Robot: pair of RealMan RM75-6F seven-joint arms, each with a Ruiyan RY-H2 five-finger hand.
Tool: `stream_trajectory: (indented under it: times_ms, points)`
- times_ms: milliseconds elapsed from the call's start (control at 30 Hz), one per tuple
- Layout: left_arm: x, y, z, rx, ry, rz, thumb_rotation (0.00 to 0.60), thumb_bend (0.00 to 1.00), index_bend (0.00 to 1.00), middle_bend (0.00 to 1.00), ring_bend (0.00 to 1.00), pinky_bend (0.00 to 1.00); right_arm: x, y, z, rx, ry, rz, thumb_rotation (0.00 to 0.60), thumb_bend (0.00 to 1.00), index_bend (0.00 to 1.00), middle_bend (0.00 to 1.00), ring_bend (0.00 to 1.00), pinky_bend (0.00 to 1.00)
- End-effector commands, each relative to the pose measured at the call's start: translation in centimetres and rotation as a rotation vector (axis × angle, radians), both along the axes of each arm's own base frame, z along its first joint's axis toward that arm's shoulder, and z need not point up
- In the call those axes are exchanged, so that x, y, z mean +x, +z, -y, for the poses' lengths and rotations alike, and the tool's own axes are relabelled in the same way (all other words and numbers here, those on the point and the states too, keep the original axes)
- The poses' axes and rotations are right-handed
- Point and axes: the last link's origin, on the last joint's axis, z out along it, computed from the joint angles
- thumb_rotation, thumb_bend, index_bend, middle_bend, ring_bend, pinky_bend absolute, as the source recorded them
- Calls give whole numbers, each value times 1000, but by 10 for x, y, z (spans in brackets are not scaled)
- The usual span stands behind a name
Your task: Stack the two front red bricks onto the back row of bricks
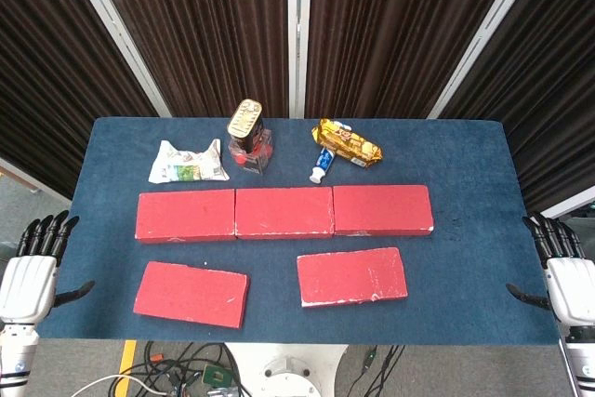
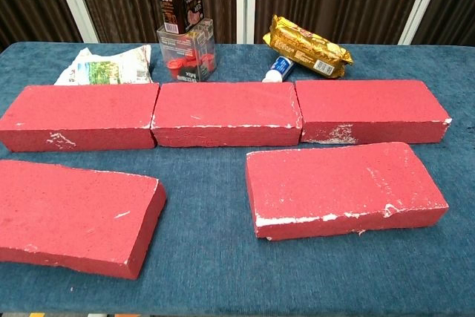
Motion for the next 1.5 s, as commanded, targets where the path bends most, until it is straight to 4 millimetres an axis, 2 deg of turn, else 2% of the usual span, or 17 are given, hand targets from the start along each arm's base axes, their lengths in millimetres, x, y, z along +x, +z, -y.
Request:
stream_trajectory:
  times_ms: [33,400,667,833,967,1233,1500]
  points:
    - [0,0,0,-1,0,0,600,0,74,34,0,0,0,0,0,0,-1,0,600,0,0,0,0,0]
    - [4,-1,2,-40,-22,8,600,0,72,33,0,0,-1,0,1,0,-4,4,600,0,0,0,0,0]
    - [21,-16,14,-220,-33,95,600,0,54,27,0,0,4,4,2,-11,11,13,600,0,0,0,0,0]
    - [29,-37,22,-357,-22,95,600,0,16,17,0,0,4,7,3,-10,16,0,600,0,0,0,0,0]
    - [34,-58,20,-442,-28,120,600,0,3,3,0,0,6,9,6,-16,19,9,600,0,0,0,0,0]
    - [43,-94,12,-491,-72,68,600,0,0,0,0,0,6,11,8,-25,17,18,600,0,0,0,0,0]
    - [44,-114,8,-548,-36,42,600,0,0,0,0,0,4,15,8,-32,14,18,600,0,0,0,0,0]
